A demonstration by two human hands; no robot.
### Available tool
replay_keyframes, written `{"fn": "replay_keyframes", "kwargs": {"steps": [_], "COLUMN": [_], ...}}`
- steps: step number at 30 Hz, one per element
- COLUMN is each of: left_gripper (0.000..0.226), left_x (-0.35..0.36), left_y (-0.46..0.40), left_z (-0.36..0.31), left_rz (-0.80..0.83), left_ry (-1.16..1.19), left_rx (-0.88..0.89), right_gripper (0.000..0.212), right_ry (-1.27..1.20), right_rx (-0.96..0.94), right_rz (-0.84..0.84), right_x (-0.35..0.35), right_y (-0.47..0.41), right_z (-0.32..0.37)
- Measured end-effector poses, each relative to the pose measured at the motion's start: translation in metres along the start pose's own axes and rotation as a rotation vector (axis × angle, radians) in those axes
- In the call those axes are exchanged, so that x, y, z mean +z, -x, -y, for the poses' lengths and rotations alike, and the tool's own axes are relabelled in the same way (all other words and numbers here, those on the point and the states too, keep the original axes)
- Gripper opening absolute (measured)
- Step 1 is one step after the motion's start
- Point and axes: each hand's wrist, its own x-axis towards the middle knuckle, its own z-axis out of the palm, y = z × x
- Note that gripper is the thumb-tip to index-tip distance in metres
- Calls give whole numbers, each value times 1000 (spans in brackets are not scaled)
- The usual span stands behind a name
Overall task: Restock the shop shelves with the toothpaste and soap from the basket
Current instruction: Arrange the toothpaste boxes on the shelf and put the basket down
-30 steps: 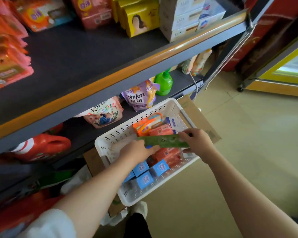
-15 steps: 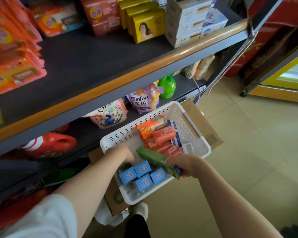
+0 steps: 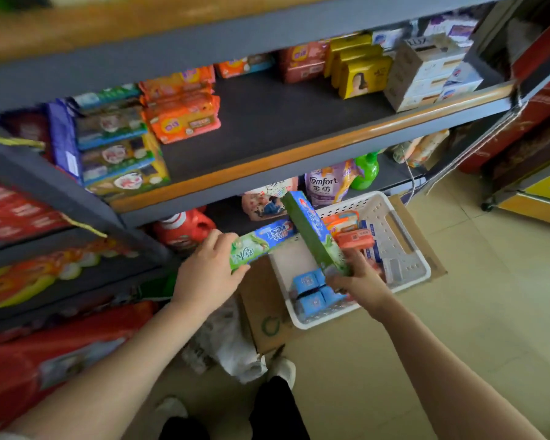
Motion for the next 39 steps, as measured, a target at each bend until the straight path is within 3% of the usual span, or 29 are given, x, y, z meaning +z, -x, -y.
{"fn": "replay_keyframes", "kwargs": {"steps": [5,11,18,24,27,31,34,37,39], "left_gripper": [48,53,49,44,43,59,68,62,57], "left_x": [-68,-139,-179,-175,-154,-134,-127,-125,-127], "left_y": [54,145,207,186,162,145,146,149,150], "left_z": [70,182,295,330,333,339,359,380,391], "left_rz": [-197,-378,-656,-820,-775,-517,-394,-306,-293], "left_ry": [77,31,203,470,568,650,638,723,643], "left_rx": [6,-35,-342,-577,-549,-584,-419,-323,-331], "right_gripper": [43,42,39,36,38,40,48,58,61], "right_ry": [105,285,390,284,287,324,354,491,567], "right_rx": [-296,-470,-650,-636,-585,-546,-580,-638,-634], "right_rz": [-68,-49,-50,-61,-63,-73,-95,-50,-1], "right_x": [83,205,317,402,434,466,484,501,510], "right_y": [32,79,105,102,95,85,79,75,67], "right_z": [49,92,144,184,197,205,215,226,232]}}
